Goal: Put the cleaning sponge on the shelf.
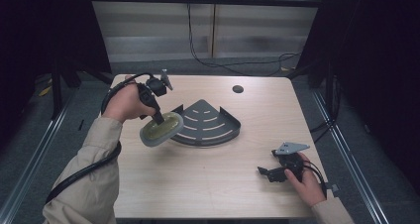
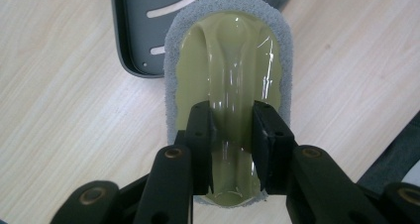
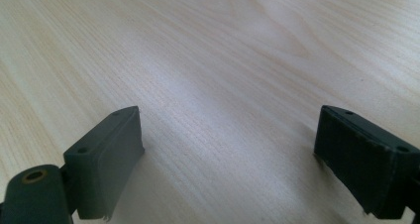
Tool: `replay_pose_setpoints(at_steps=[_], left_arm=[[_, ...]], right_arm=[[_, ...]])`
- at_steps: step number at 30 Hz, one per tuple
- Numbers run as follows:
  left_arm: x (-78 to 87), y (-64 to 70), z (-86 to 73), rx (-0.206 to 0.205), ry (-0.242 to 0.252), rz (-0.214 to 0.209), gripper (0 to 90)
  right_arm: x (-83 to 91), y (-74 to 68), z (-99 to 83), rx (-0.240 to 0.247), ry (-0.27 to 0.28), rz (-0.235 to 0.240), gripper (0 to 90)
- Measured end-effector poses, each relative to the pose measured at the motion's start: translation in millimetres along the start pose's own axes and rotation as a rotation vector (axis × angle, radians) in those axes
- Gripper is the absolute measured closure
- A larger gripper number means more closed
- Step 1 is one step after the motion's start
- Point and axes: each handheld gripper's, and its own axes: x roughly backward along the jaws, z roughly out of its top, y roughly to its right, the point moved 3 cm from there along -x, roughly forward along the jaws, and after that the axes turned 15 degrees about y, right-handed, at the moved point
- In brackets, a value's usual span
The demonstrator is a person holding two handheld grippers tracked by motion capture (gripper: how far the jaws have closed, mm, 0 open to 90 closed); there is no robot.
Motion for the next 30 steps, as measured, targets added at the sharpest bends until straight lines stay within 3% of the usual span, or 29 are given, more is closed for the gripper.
replay_pose_setpoints(at_steps=[13,30], left_arm=[[-9.8,-8.5,18.2,0.047,0.022,0.022,71.4],[-27.7,-18.1,33.4,0.073,0.001,0.021,71.4]], right_arm=[[0.0,0.0,0.0,-0.001,0.0,0.0,10.8],[0.0,0.0,0.0,-0.001,0.0,0.001,10.7]])
